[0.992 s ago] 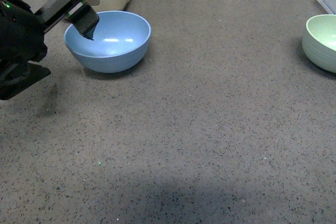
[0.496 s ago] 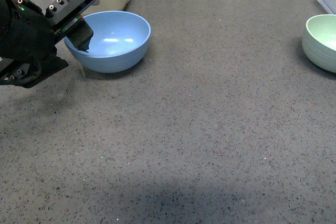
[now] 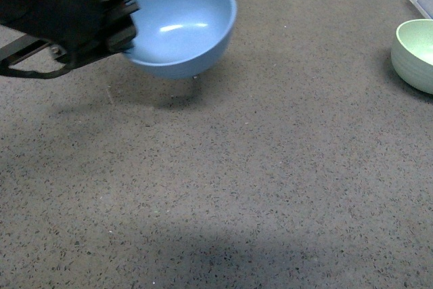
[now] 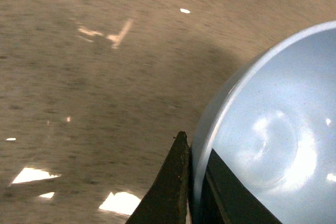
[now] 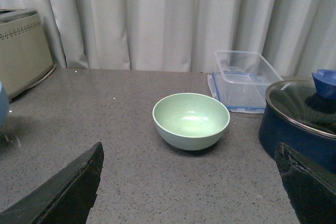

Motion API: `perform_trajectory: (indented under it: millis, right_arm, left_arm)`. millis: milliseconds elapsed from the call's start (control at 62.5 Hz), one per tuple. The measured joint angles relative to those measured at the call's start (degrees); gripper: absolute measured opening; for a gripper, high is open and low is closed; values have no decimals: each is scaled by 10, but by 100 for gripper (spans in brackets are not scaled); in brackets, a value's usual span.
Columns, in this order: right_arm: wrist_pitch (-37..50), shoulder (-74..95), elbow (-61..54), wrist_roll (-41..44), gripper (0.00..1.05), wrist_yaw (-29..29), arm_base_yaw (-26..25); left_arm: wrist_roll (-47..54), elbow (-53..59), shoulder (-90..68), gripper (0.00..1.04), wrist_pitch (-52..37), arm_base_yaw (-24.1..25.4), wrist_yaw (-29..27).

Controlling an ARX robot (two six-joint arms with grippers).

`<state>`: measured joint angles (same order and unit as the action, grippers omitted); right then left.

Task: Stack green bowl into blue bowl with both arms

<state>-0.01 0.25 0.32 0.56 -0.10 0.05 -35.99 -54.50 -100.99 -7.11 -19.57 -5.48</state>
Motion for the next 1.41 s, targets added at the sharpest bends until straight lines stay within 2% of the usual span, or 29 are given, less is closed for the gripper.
perform_trajectory:
  millis: [240, 368, 608, 848, 1200, 1408]
  right_arm:
    - [0, 0, 0, 0, 95, 0, 0]
    - [0, 0, 0, 0, 95, 0, 0]
    - [0, 0, 0, 0, 95, 0, 0]
    - [0, 0, 0, 0, 95, 0, 0]
    - [0, 0, 0, 0, 95, 0, 0]
    - [0, 0, 0, 0, 95, 0, 0]
  left_arm:
    - [15, -39, -16, 4, 10, -124, 12]
    - [15, -36, -33, 4, 13, -162, 10]
    - [17, -16, -47, 4, 14, -177, 5]
    - [6, -14, -53, 5, 13, -160, 3]
    - [-26, -1, -31, 57, 5, -108, 11]
    - [-28, 62, 70, 91, -29, -21, -17]
